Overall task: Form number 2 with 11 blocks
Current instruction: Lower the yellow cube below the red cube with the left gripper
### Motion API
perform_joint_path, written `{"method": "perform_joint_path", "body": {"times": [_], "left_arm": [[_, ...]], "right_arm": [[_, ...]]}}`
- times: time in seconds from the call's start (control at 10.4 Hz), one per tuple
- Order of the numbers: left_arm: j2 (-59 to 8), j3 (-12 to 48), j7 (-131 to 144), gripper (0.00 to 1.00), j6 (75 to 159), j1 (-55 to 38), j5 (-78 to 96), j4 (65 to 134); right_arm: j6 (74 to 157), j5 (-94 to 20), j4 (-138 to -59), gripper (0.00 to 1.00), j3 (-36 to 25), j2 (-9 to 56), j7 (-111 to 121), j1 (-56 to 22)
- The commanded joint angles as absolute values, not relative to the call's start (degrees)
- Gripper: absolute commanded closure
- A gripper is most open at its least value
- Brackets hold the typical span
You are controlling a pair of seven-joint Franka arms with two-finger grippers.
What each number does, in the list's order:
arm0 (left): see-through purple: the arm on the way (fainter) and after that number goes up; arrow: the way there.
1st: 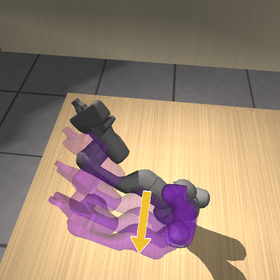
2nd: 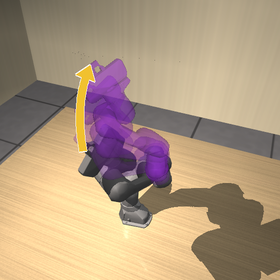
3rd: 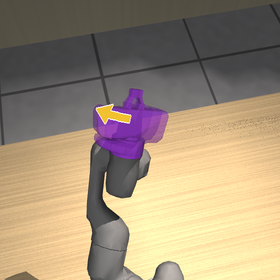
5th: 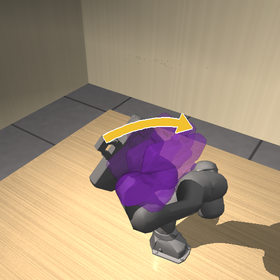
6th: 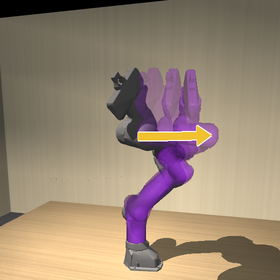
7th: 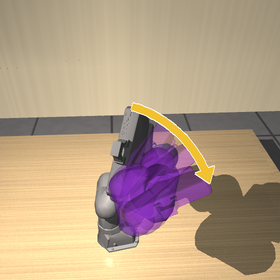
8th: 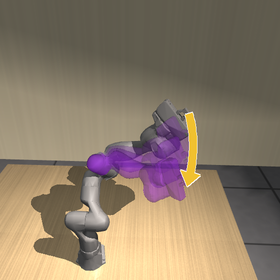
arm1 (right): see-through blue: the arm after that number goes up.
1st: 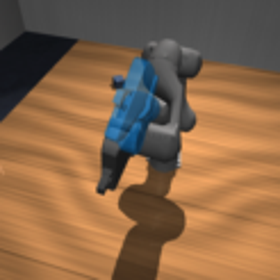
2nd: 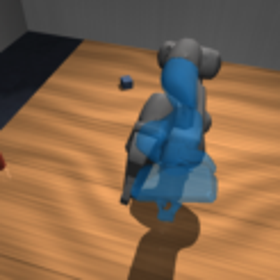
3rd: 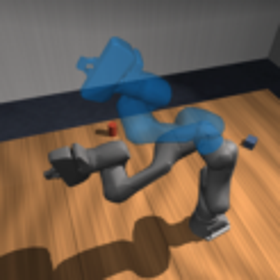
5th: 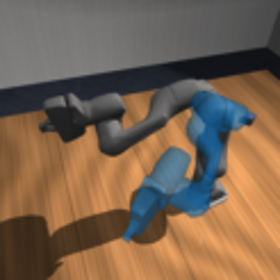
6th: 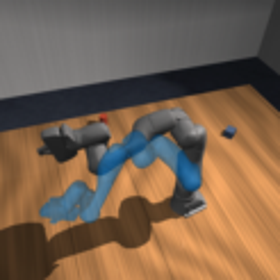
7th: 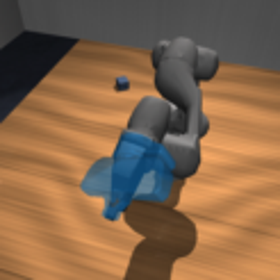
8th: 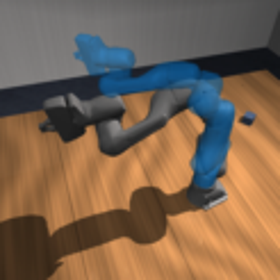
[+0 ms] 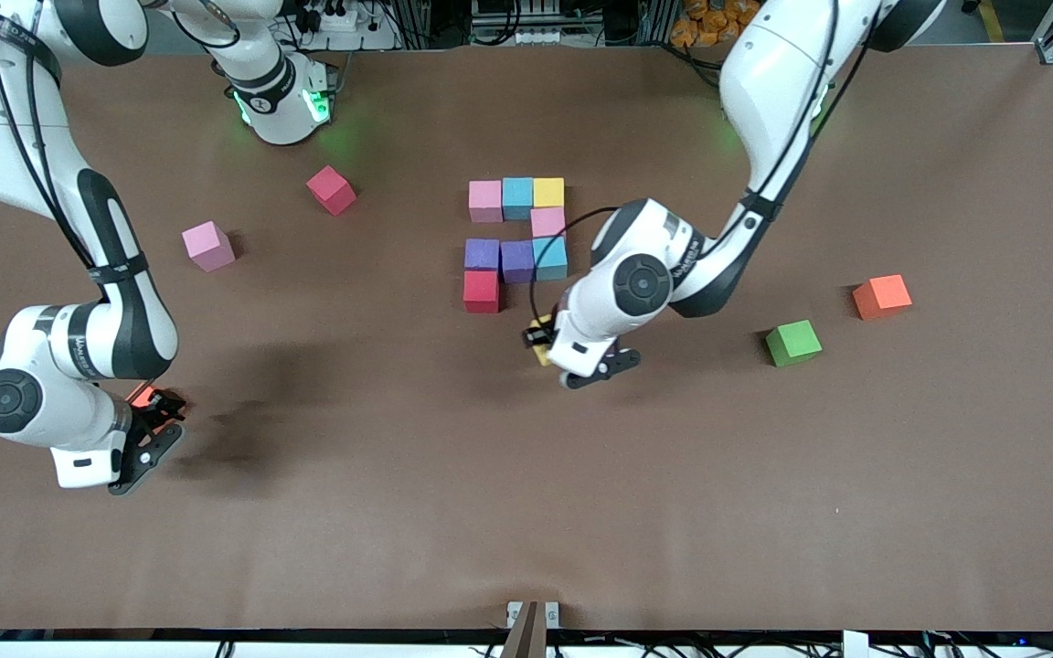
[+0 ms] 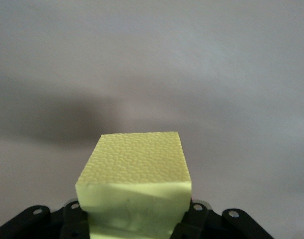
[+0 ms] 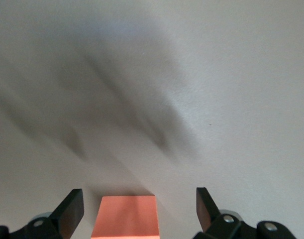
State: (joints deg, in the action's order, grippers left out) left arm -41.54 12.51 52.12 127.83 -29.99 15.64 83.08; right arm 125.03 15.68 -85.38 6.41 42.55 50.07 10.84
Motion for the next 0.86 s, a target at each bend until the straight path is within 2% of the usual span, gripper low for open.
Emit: {"method": "perform_joint_path", "body": {"times": [0.0, 0.29, 0.58, 0.77], "left_arm": [[-46.4, 9.0, 53.0, 0.51, 126.2, -34.6, 20.5, 74.9], [-49.2, 7.9, 52.4, 0.51, 130.9, -37.5, 20.7, 74.0], [-51.1, 8.1, 52.2, 0.51, 139.6, -39.3, 20.7, 73.8], [-52.3, 8.0, 51.3, 0.5, 141.4, -40.4, 20.7, 73.5]], "right_arm": [[125.3, 13.6, -88.5, 0.0, 8.3, 41.8, 51.9, 12.9], [125.9, 13.3, -92.9, 0.0, 8.4, 38.2, 52.4, 12.7], [129.8, 13.7, -93.4, 0.0, 8.3, 38.2, 59.3, 13.2], [130.1, 13.7, -96.0, 0.0, 8.3, 37.3, 59.3, 14.1]]}}
